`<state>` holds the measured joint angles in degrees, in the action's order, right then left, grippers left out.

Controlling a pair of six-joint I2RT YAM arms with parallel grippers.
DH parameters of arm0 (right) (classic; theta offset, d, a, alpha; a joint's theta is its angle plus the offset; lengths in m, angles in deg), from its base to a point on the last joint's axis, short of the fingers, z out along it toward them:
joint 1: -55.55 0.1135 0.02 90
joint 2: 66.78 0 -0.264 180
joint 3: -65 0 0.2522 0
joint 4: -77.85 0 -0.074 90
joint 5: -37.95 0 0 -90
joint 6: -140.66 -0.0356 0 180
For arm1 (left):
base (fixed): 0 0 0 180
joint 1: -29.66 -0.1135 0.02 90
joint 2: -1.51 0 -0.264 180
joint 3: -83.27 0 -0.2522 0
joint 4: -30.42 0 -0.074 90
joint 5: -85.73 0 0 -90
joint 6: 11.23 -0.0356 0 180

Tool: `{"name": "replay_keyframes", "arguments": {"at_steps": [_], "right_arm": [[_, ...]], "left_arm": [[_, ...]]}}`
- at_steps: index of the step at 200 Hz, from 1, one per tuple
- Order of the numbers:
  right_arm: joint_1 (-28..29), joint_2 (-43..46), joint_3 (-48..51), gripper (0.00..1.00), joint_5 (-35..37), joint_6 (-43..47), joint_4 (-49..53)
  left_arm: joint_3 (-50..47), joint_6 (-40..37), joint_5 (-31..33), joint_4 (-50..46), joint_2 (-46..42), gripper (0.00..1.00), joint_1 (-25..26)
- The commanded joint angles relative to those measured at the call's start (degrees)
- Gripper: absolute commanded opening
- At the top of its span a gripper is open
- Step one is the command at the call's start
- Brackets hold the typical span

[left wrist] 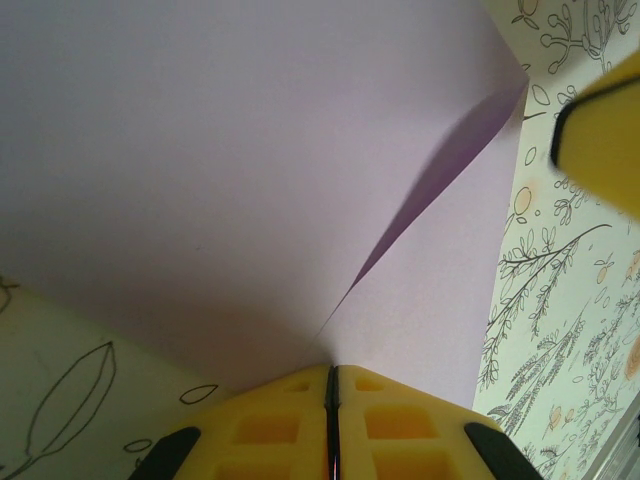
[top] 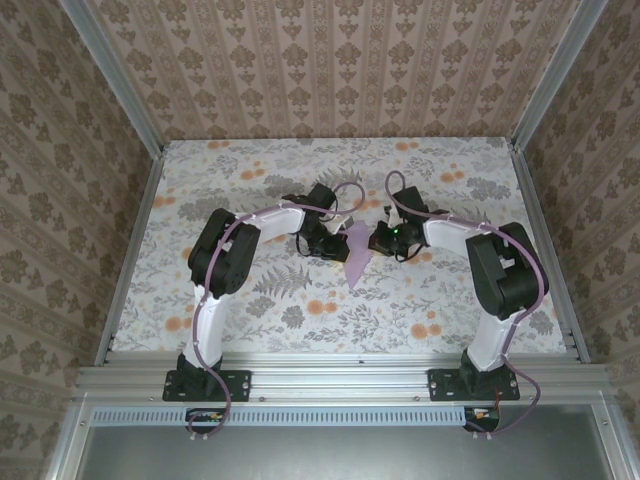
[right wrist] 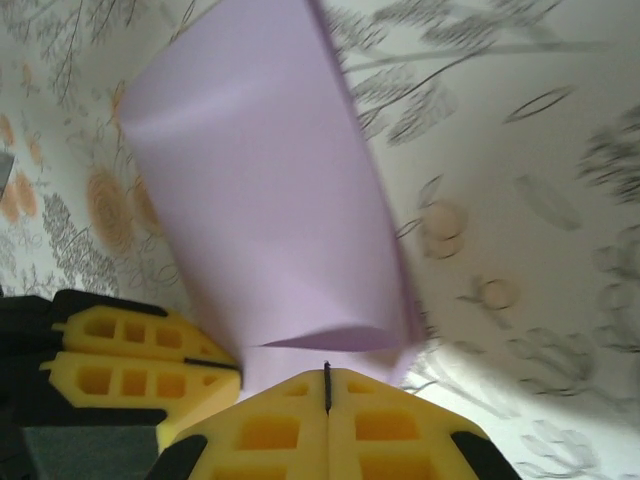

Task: Fold a paper plane with a square sheet of paper (pick it up from the middle)
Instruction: Third fold the triangle at the center of the table.

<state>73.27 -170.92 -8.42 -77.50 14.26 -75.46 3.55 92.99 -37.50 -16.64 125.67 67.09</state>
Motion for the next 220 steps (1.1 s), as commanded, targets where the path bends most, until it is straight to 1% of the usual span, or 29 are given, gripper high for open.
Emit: {"name": "replay_keyframes", "arguments": {"at_steps": [1,39,75,114,137,148,179,188,220], "right_arm": [[1.2,-2.5,-2.6,0.08,-0.4,-1.4,-0.6],[0.9,-5.6,-4.0,0.08,1.8,0.4,1.2],[-1.5,-6.8,-3.4,0.08,3.0,2.4,2.5],[-3.9,-5.5,-2.3,0.08,4.6,4.3,4.3],[-4.2,-3.1,-1.6,0.09,4.1,4.3,4.6],[-4.2,-1.8,-1.0,0.10,2.8,3.9,4.4],[-4.1,1.7,1.2,0.17,1.5,2.5,3.7],[-4.1,1.8,1.3,0.20,0.8,2.1,3.5],[-3.6,0.6,0.8,0.26,-1.8,0.9,1.8]], "left_arm": [[-1.6,-1.9,6.8,-4.1,3.4,0.10,-0.3],[-1.7,-1.9,6.8,-4.0,3.2,0.10,-0.3],[-1.8,-2.0,6.6,-3.9,3.1,0.10,-0.3],[-2.0,-2.0,6.6,-3.9,3.0,0.10,-0.4],[-2.2,-2.0,6.6,-3.8,2.9,0.10,-0.4],[-2.1,-2.0,6.5,-3.8,2.9,0.10,-0.5],[-1.9,-1.9,6.2,-3.6,2.8,0.09,-0.5],[-1.9,-1.9,6.2,-3.5,2.9,0.09,-0.4],[-1.8,-1.9,6.0,-3.5,3.0,0.09,-0.4]]}}
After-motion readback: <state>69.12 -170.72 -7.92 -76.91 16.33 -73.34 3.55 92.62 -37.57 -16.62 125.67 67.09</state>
